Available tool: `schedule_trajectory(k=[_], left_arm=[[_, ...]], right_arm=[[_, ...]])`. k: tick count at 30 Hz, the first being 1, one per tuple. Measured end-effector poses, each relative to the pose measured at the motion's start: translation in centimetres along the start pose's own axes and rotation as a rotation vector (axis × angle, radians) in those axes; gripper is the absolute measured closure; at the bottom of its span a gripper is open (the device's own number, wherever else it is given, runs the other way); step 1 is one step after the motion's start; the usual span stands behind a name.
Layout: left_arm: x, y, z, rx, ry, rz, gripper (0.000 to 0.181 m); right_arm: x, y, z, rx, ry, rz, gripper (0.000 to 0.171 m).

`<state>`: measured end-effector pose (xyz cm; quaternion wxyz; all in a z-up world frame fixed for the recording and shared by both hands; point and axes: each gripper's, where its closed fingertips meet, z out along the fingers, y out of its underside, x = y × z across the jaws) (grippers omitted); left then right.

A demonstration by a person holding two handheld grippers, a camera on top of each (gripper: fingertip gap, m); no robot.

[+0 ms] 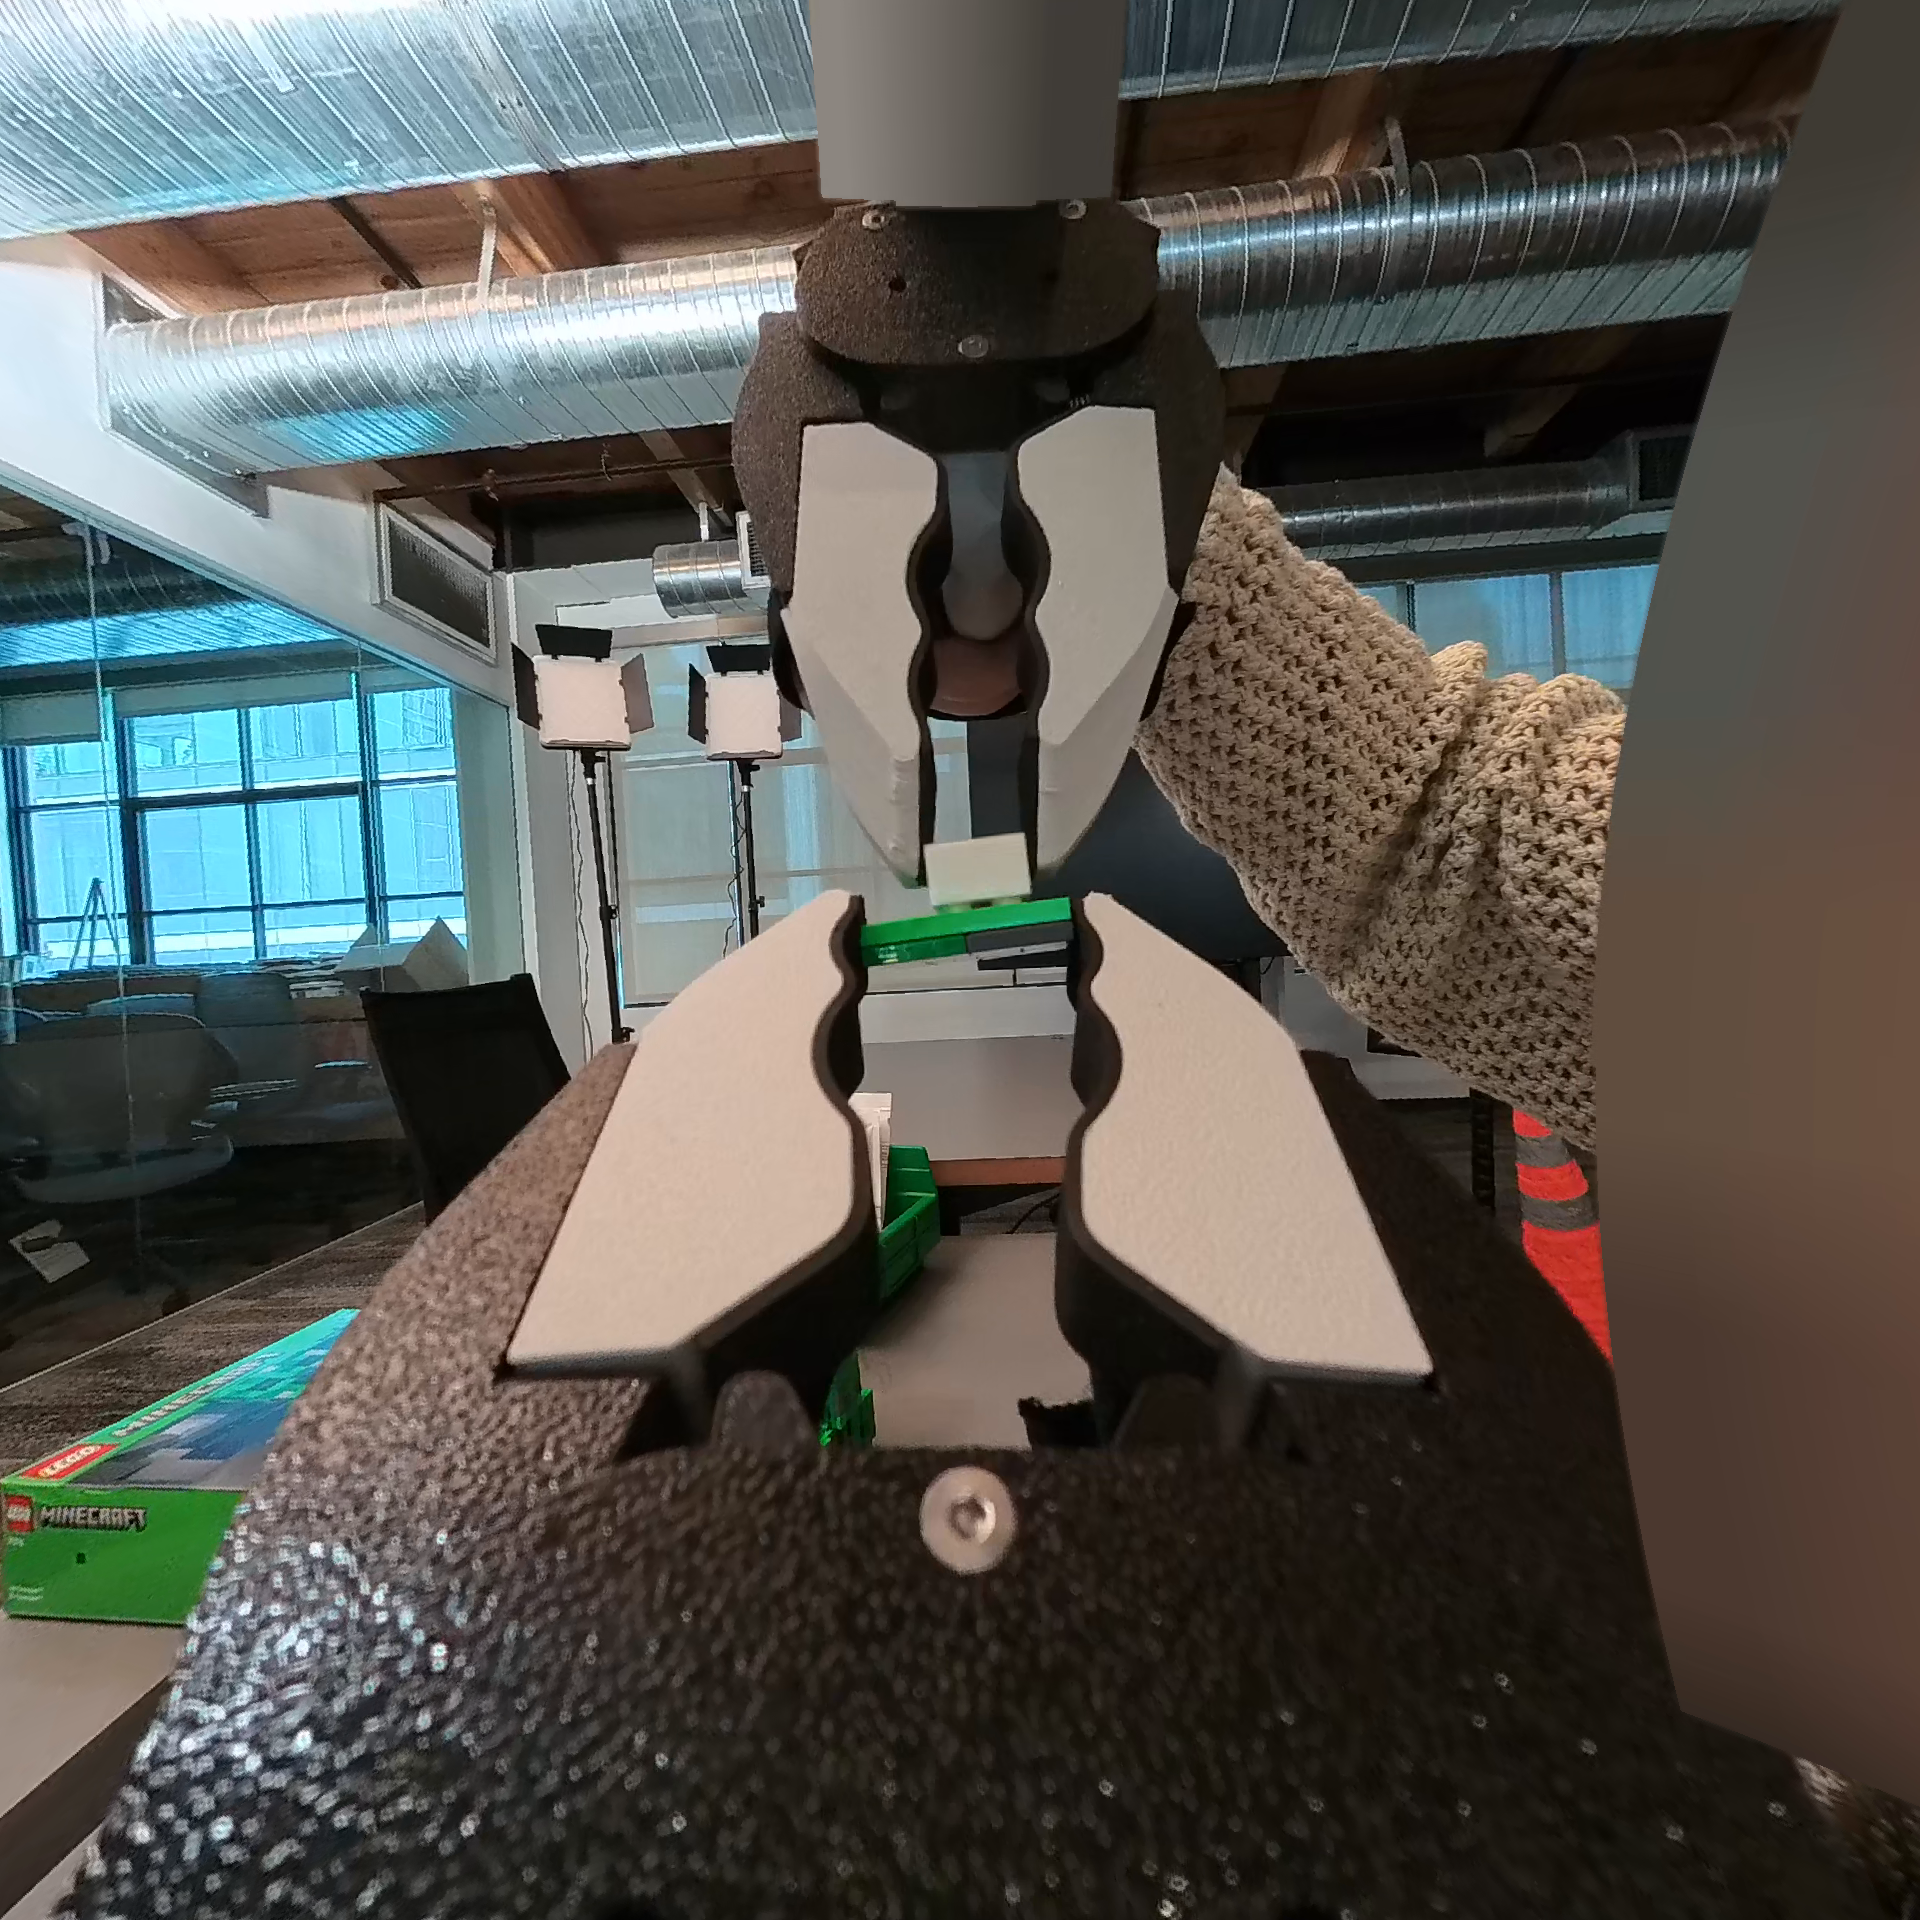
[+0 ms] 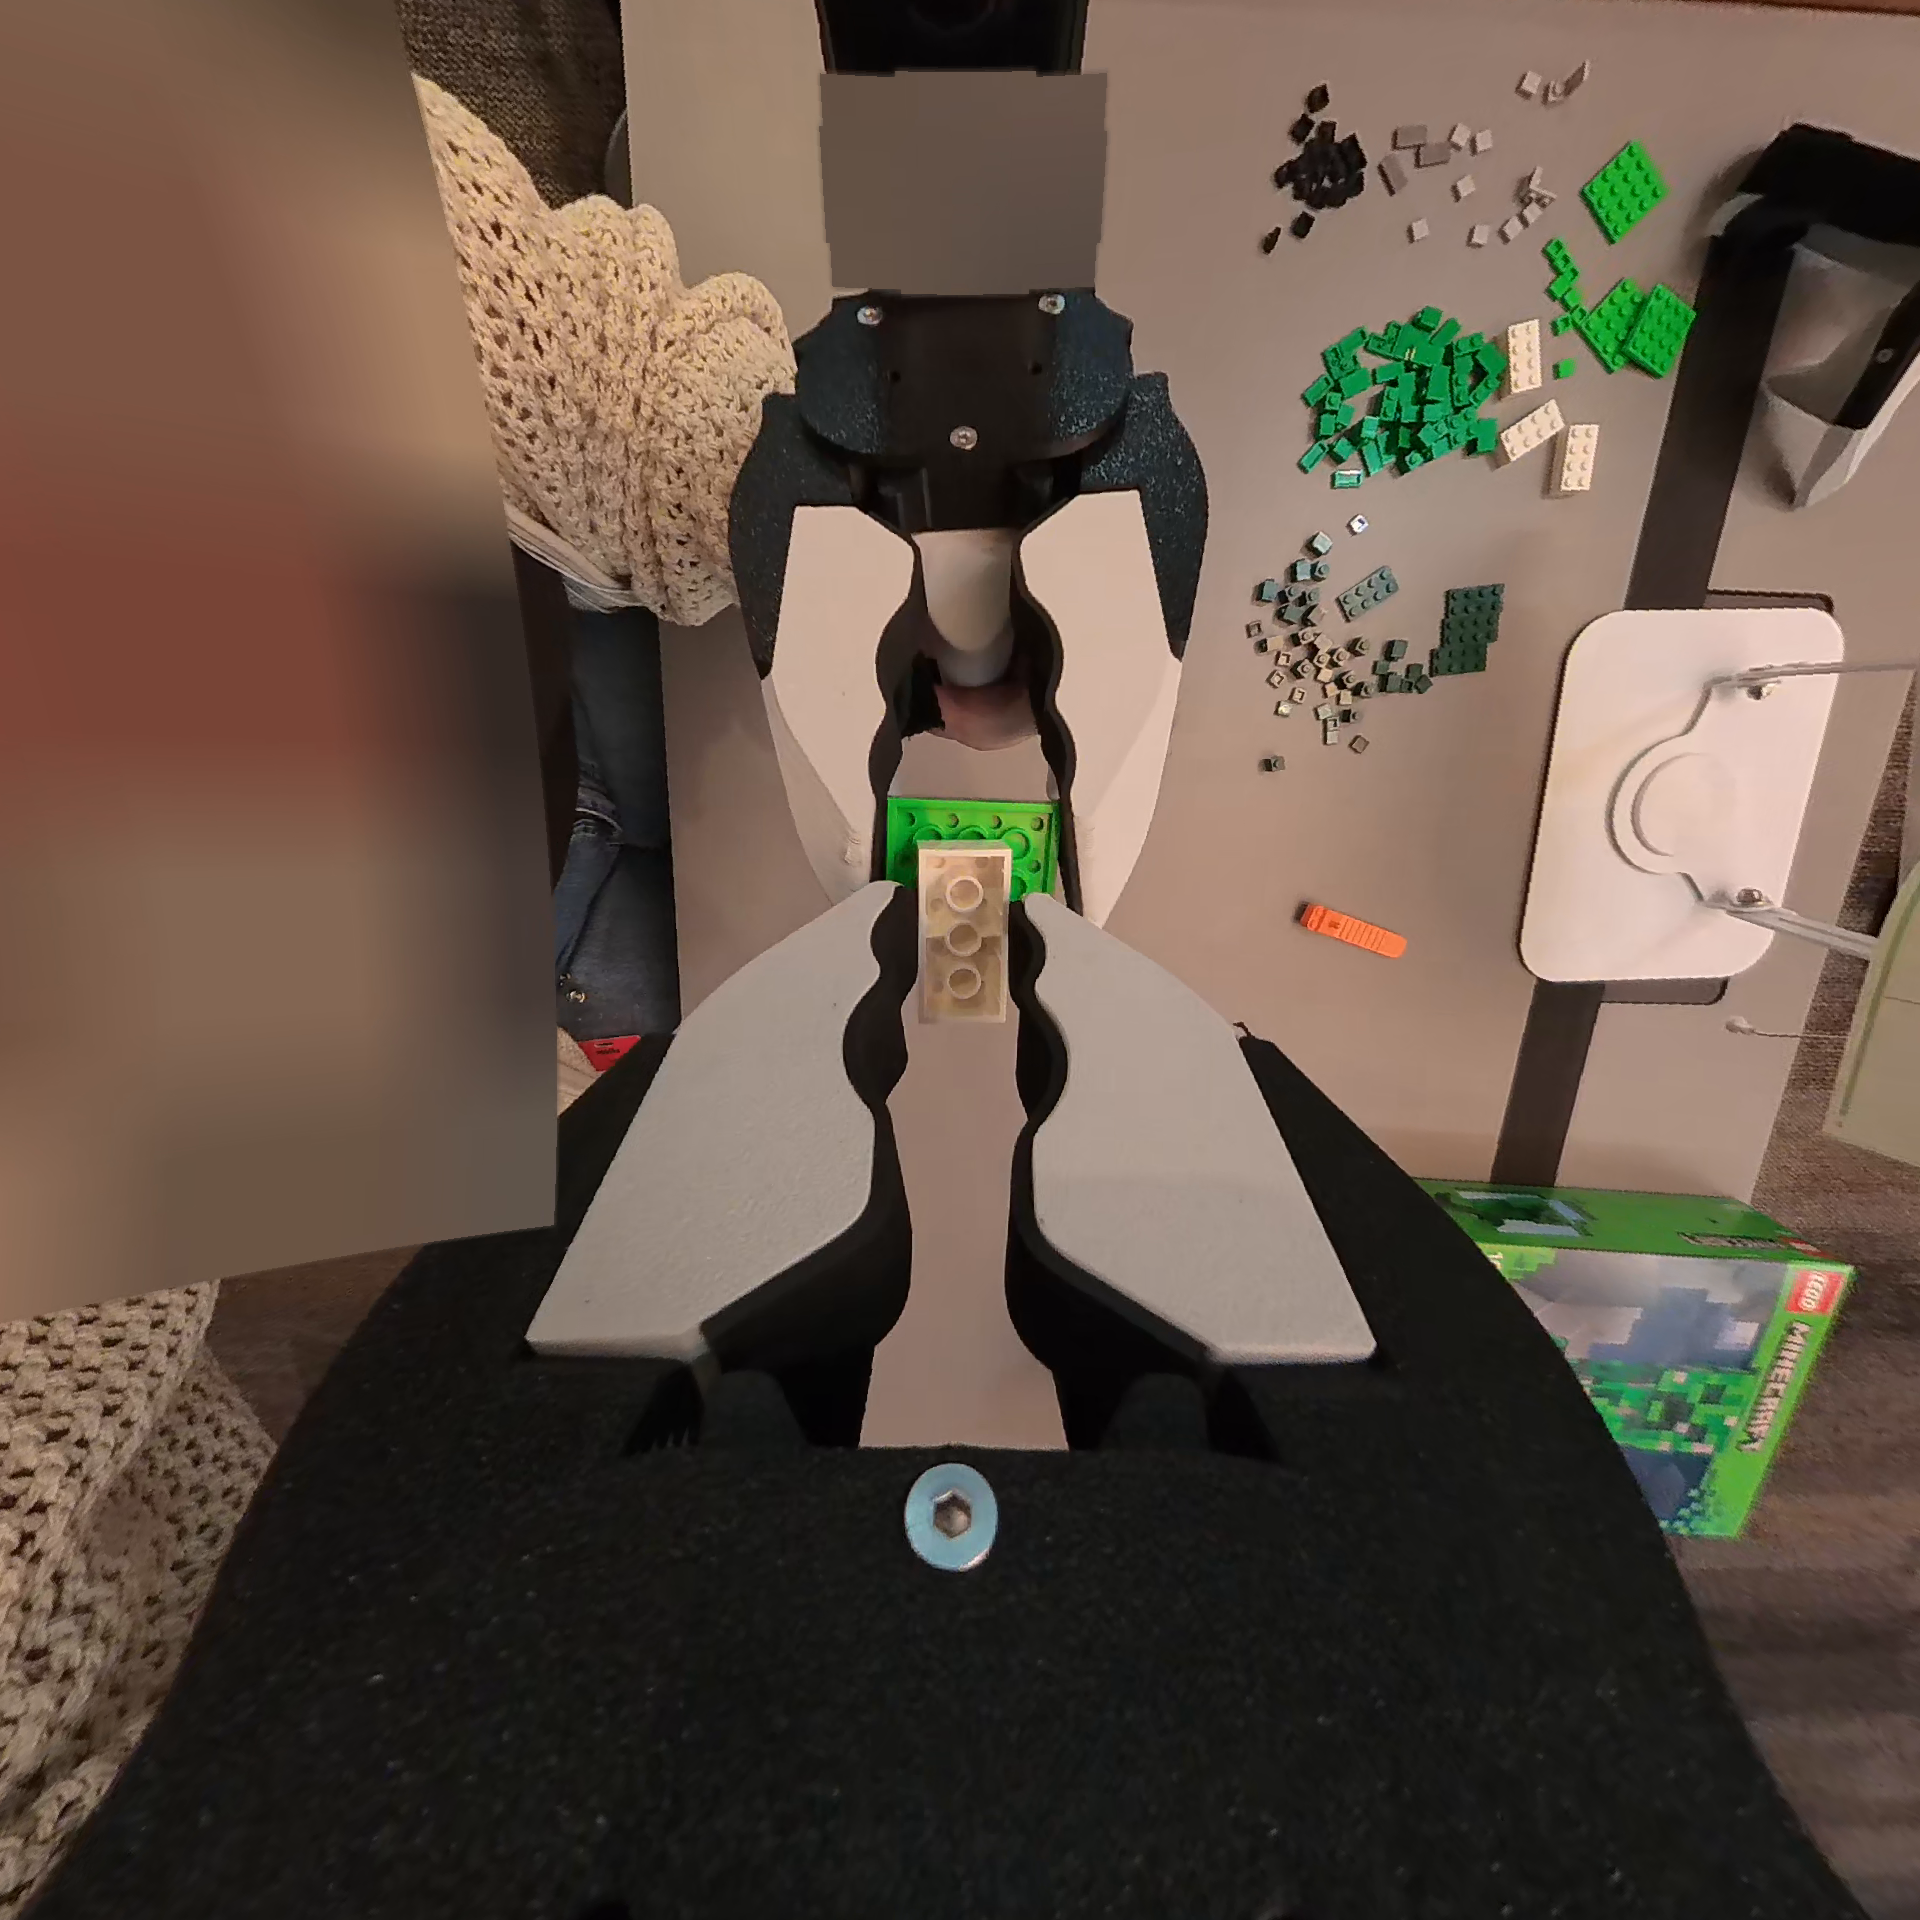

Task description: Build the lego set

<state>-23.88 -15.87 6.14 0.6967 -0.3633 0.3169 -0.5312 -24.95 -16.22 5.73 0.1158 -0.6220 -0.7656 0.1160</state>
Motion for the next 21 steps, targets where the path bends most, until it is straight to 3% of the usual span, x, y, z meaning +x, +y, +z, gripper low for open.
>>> schedule_trajectory(k=[21], left_arm=[[-0.13,-0.02,-0.03,-0.002,-0.006,0.006,0.145]], right_arm=[[0.21,0.05,-0.06,-0.012,0.016,0.009,0.151]])
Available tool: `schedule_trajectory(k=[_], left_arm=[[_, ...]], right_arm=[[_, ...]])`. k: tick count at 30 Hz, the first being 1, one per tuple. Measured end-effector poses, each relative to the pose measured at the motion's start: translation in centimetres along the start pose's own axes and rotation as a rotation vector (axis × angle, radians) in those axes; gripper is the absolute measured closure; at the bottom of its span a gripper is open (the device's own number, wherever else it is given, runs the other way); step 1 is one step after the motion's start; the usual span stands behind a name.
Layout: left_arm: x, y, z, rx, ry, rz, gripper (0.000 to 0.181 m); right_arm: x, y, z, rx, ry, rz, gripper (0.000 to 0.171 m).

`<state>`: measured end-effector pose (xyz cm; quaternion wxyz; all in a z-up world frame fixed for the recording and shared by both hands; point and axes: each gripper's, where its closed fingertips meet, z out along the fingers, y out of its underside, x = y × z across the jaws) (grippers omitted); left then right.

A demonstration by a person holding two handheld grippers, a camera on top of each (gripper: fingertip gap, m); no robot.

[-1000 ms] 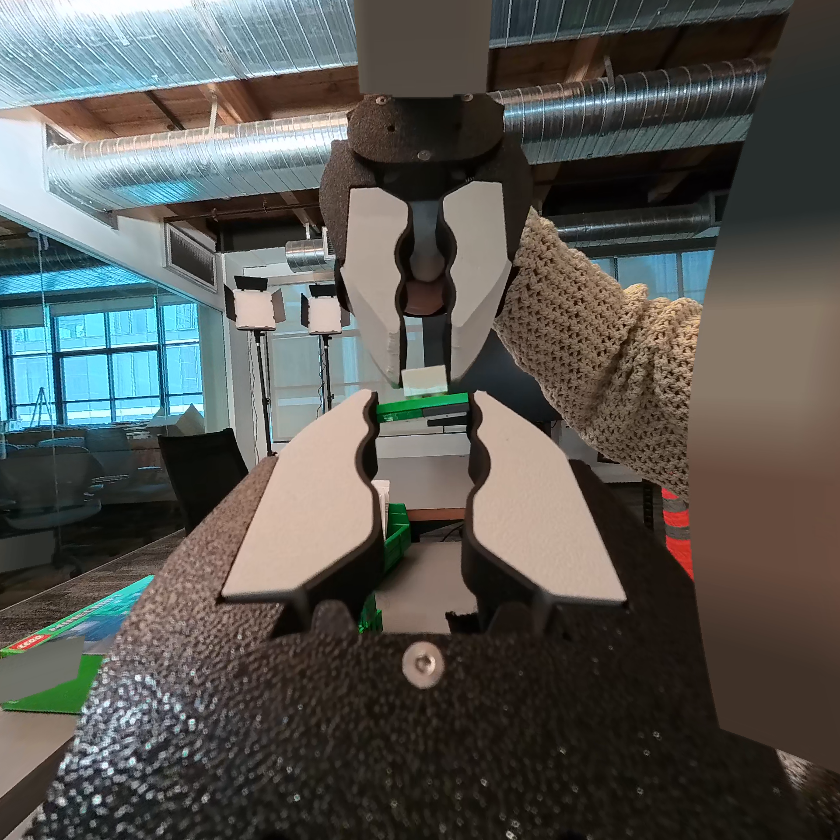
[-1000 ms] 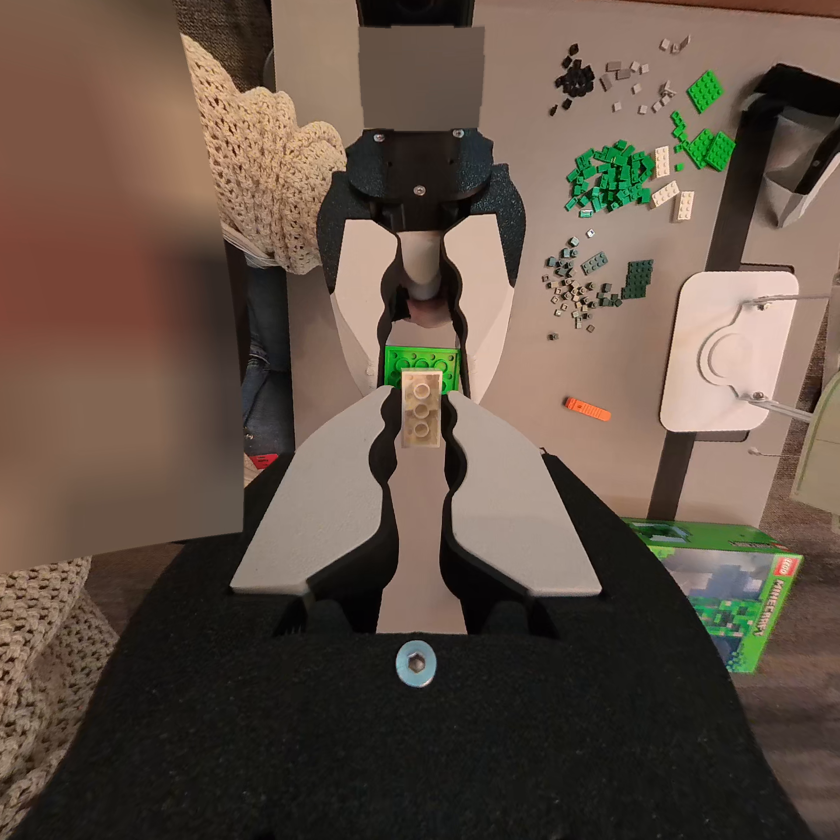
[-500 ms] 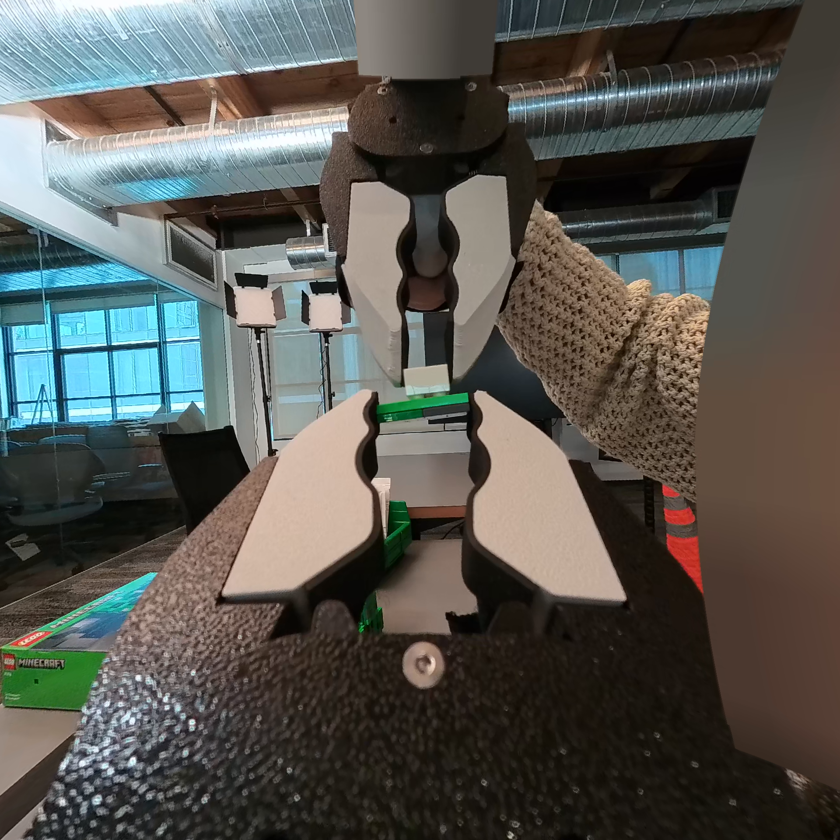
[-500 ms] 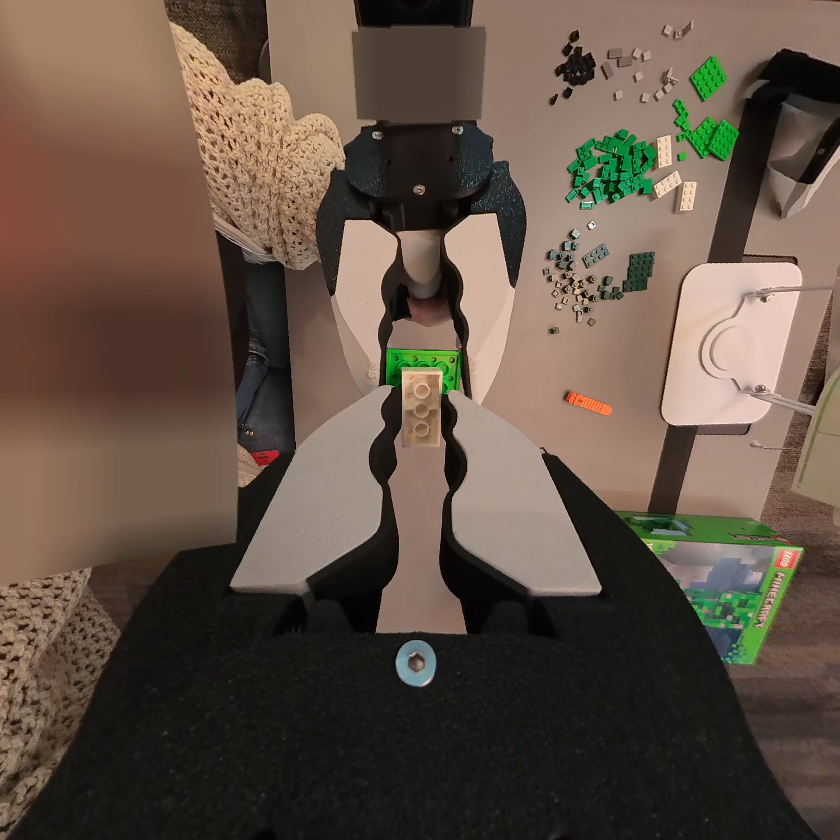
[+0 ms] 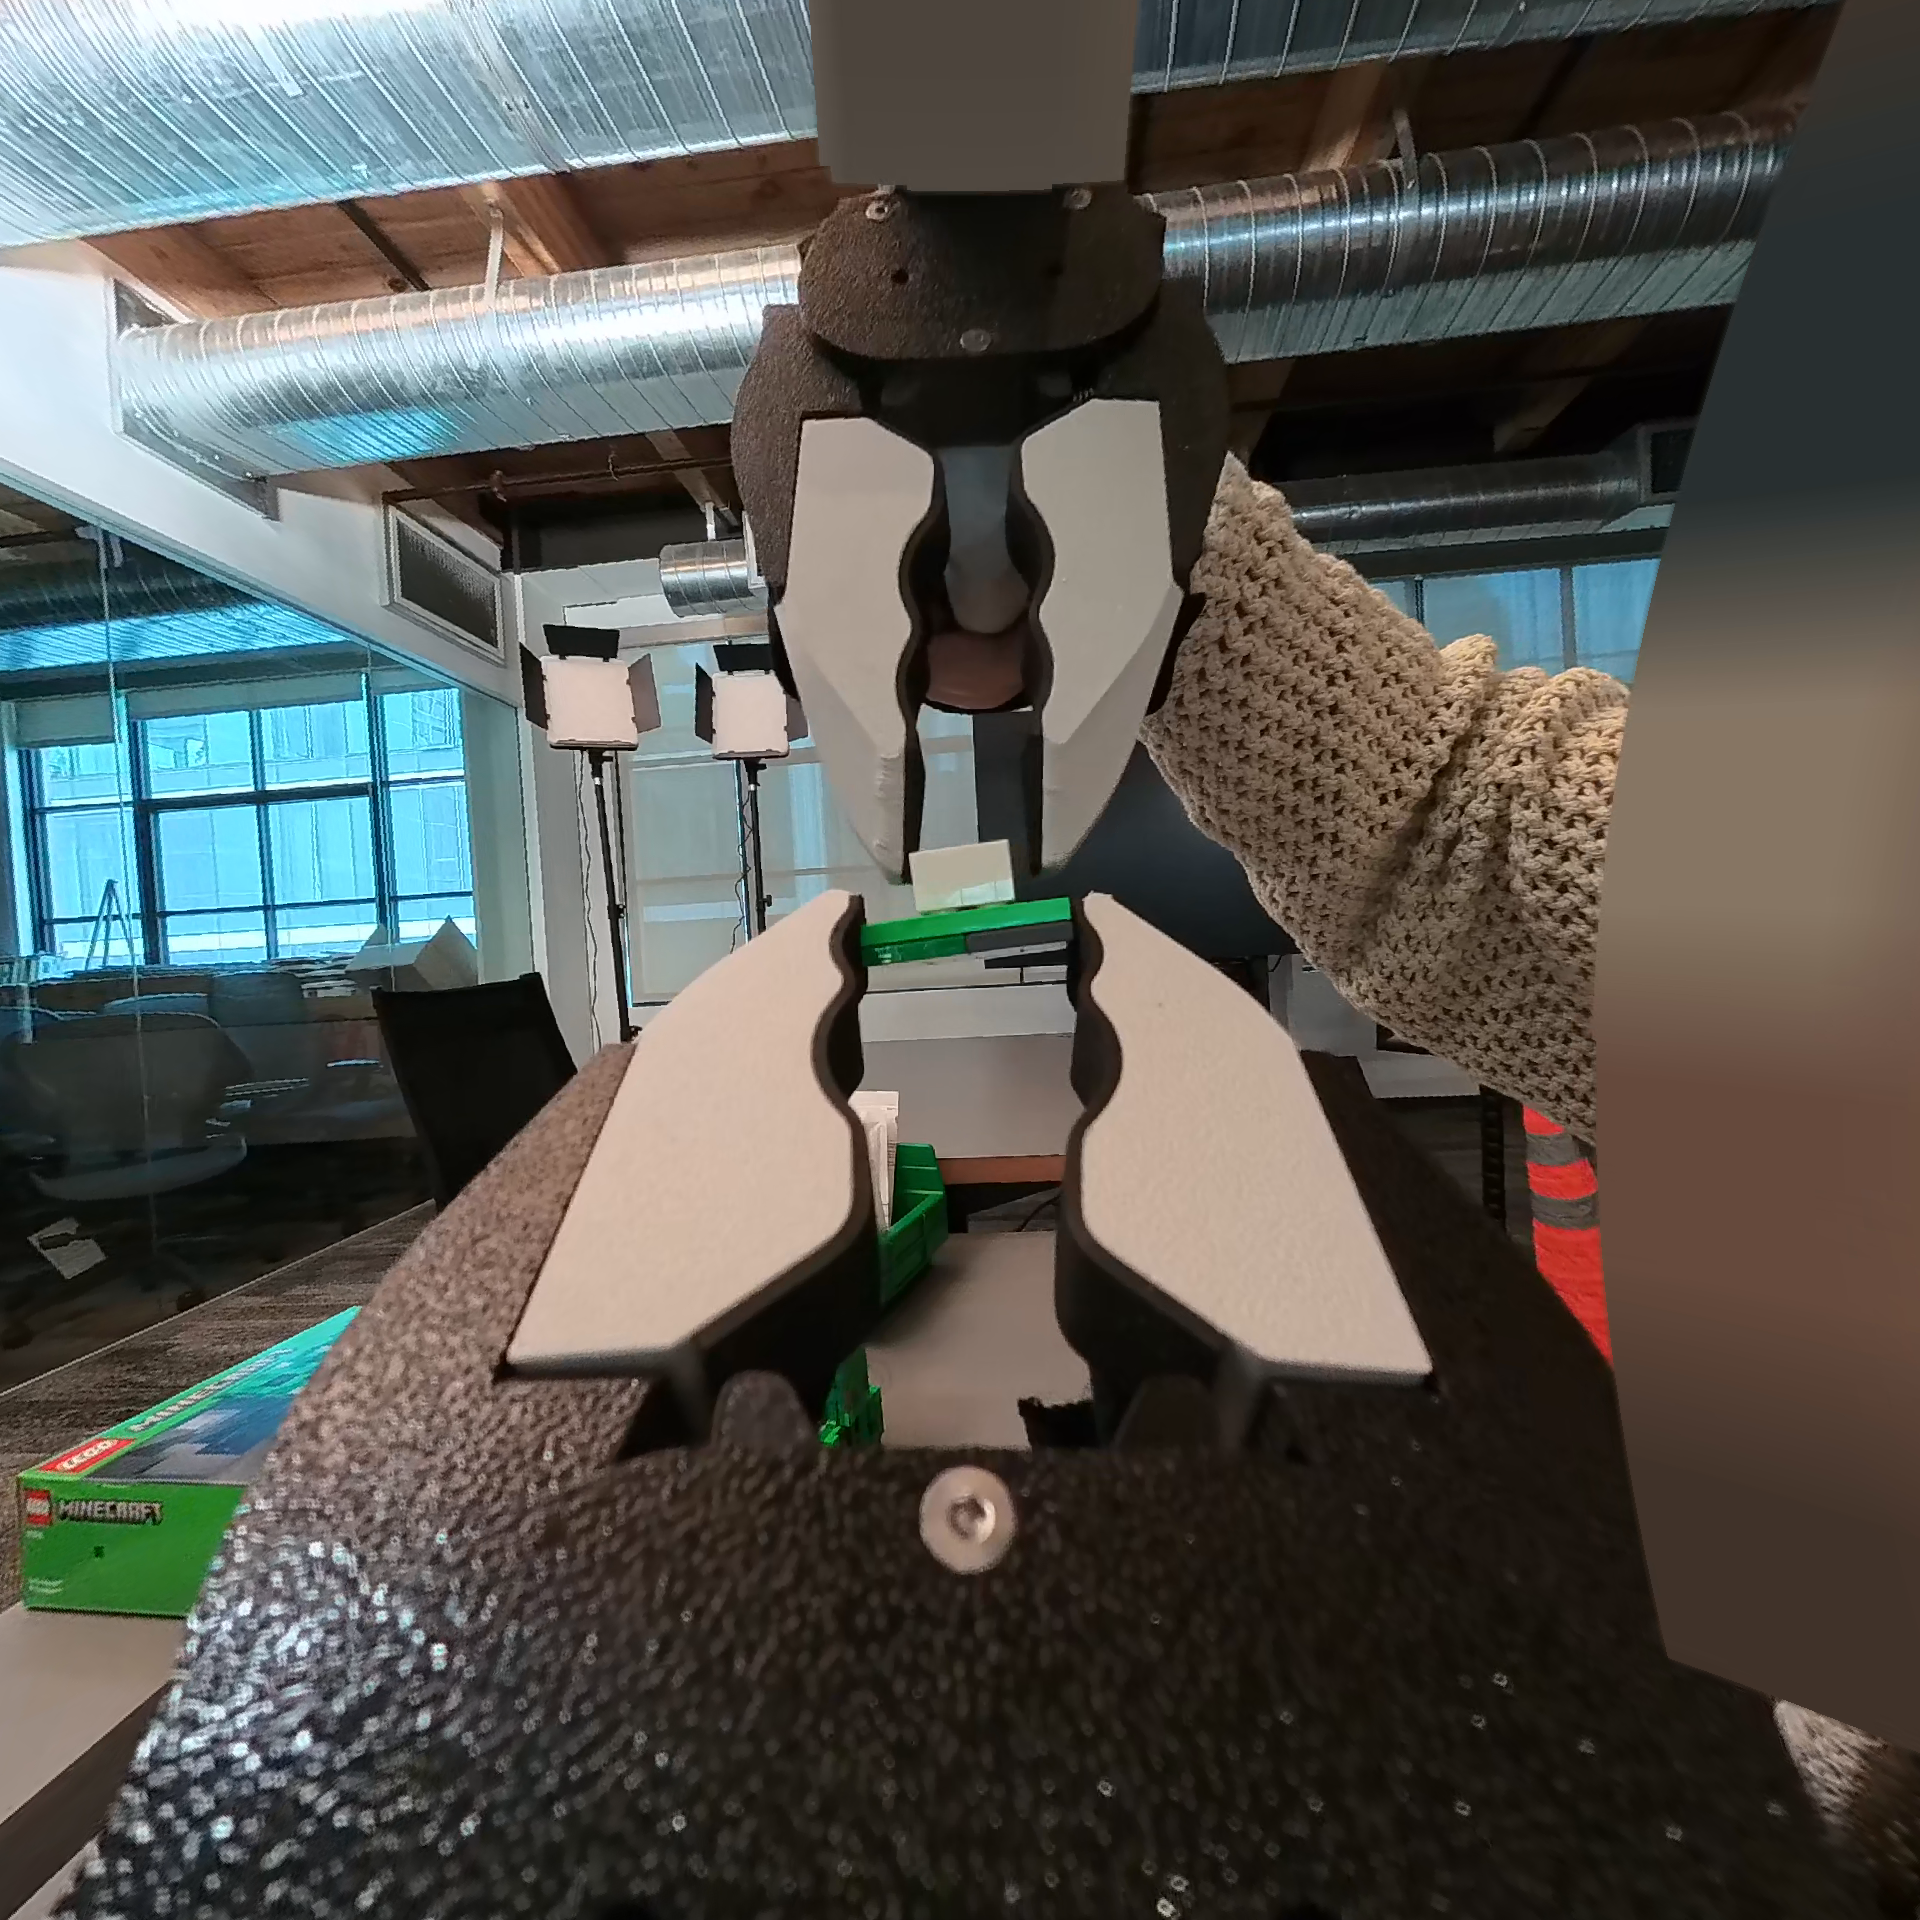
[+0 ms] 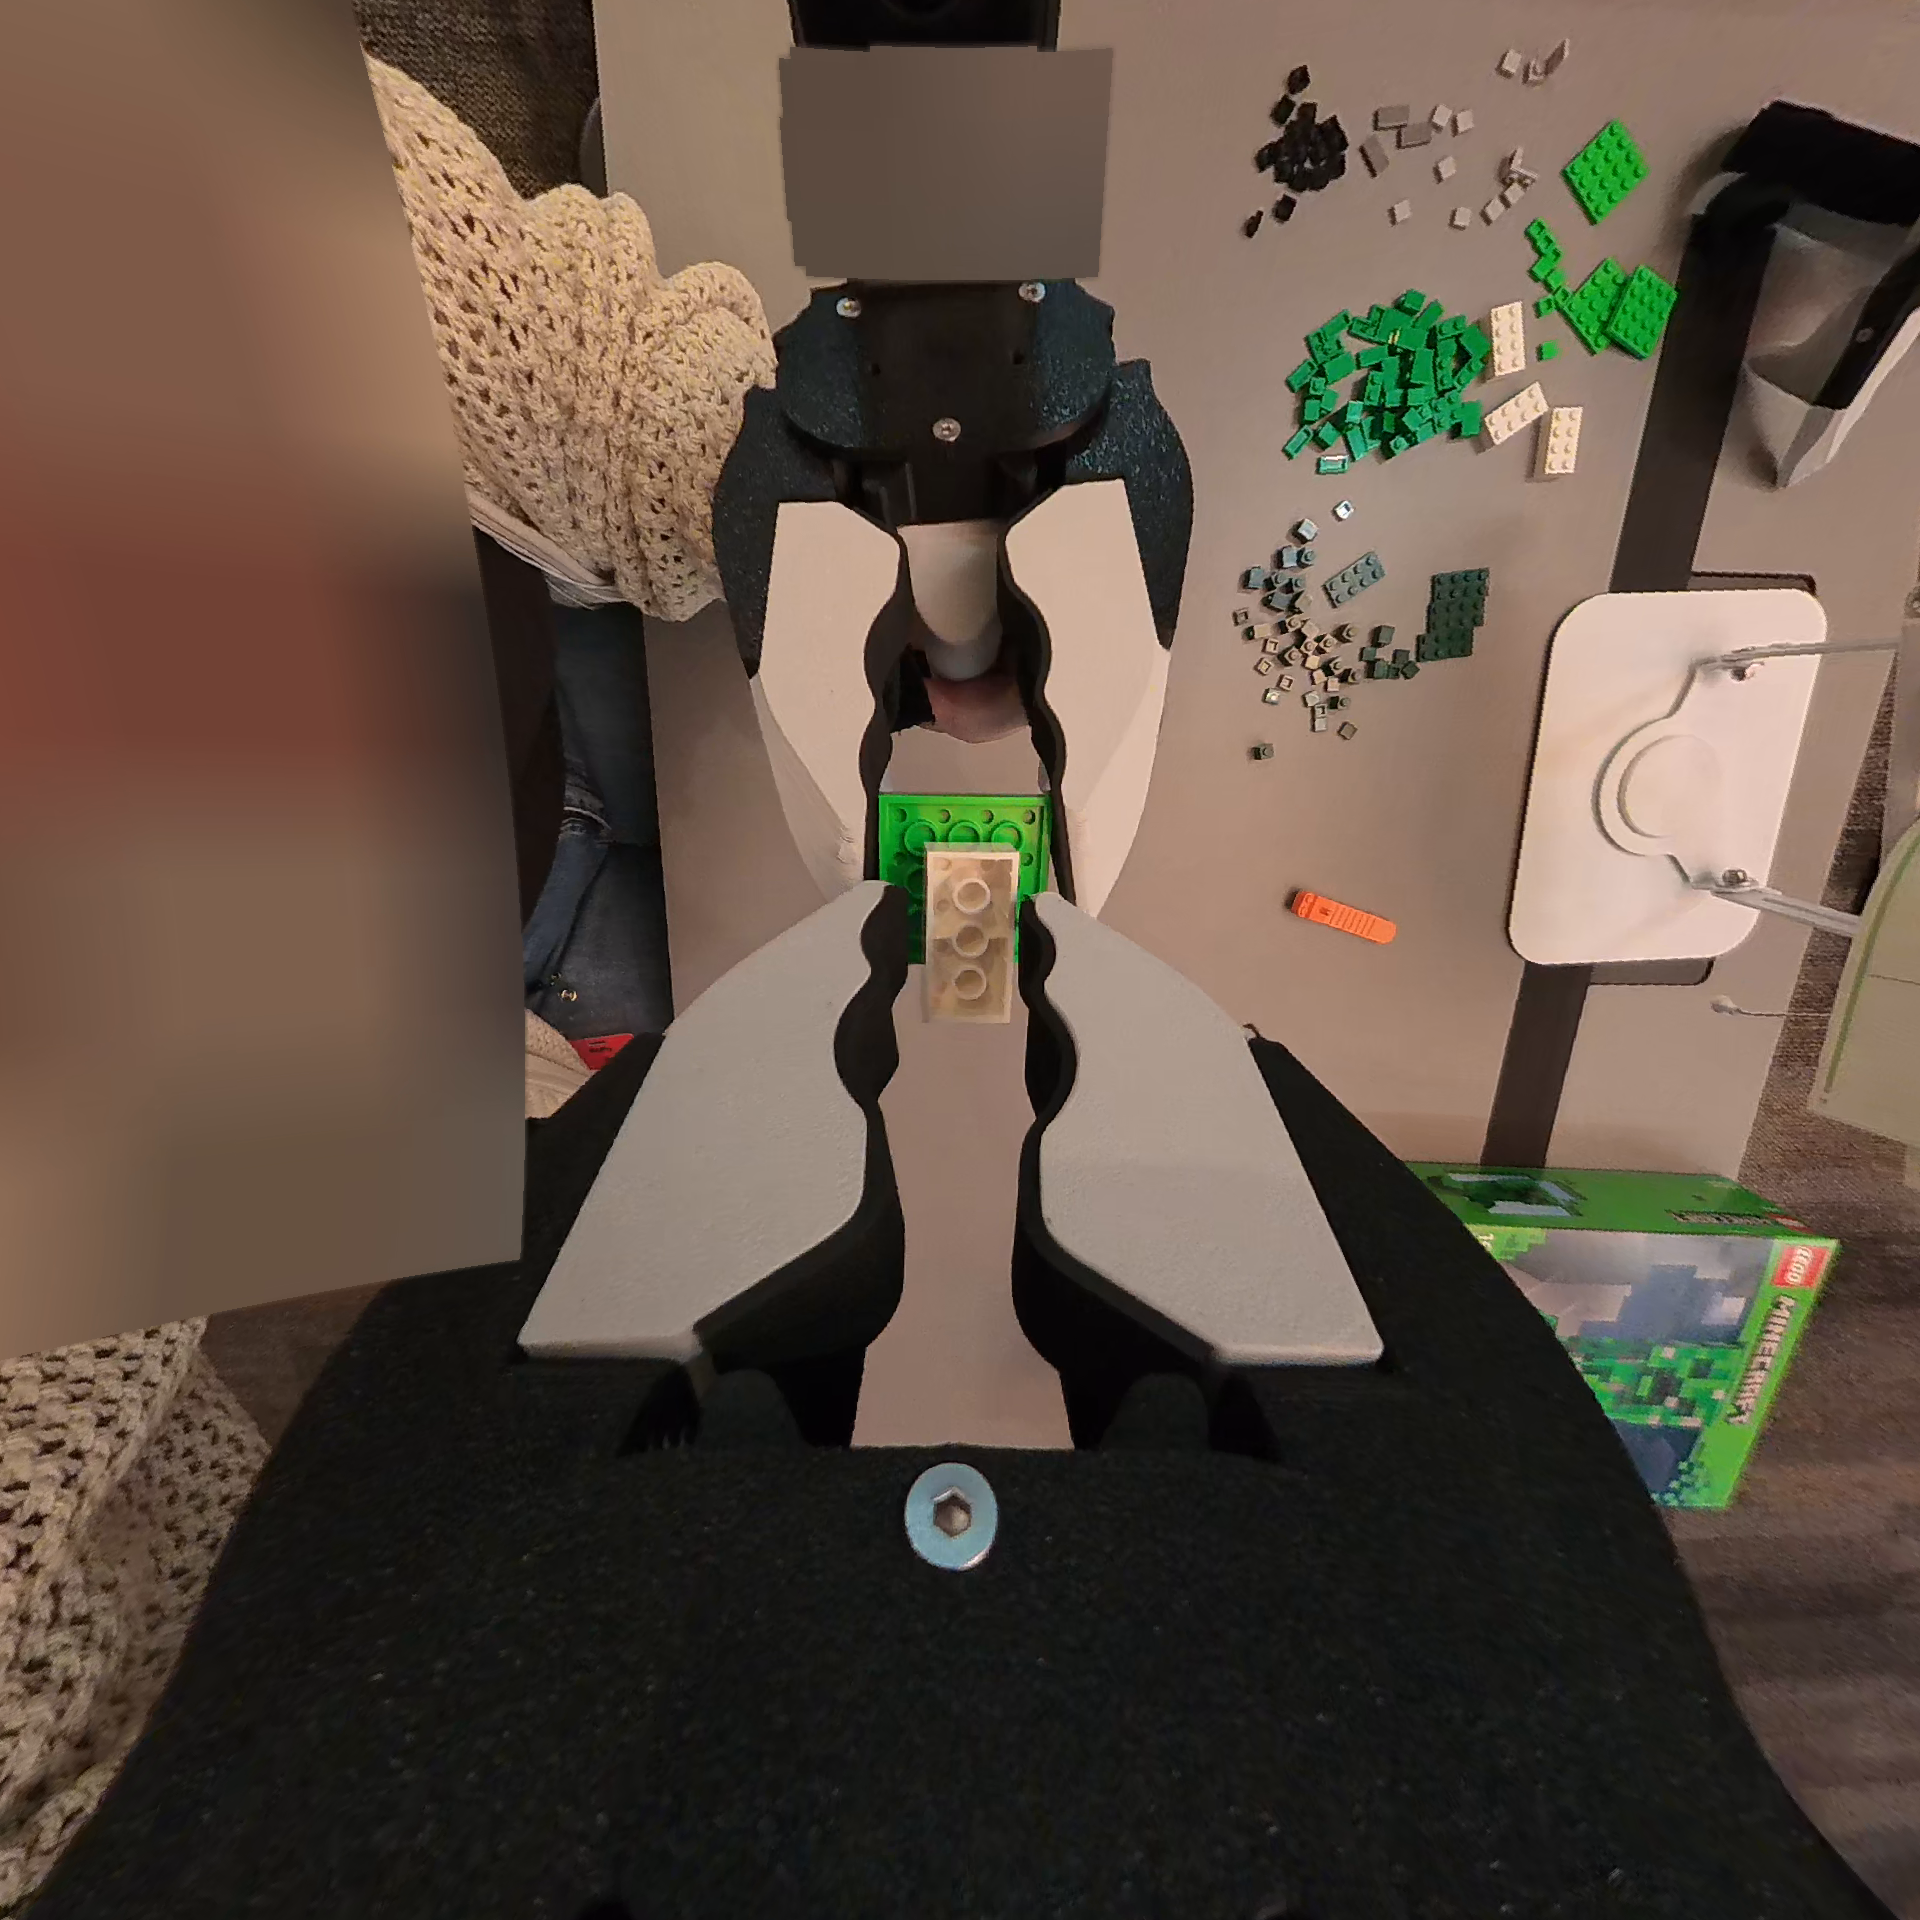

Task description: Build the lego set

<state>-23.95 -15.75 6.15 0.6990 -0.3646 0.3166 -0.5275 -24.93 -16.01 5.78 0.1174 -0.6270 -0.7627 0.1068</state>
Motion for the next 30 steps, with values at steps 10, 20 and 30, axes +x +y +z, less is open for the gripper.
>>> schedule_trajectory(k=[10,20,30], left_arm=[[-0.6,-0.1,-0.3,0.007,-0.024,-0.009,0.145],[-0.9,-0.6,-0.6,0.048,-0.003,-0.078,0.145],[0.2,-0.4,-0.1,0.055,0.059,-0.131,0.145]], right_arm=[[0.6,0.5,-2.2,0.137,0.189,-0.055,0.126],[0.7,1.4,-0.8,0.351,1.117,-0.637,0.102],[0.0,-0.9,0.7,0.417,1.272,-0.818,0.122]])
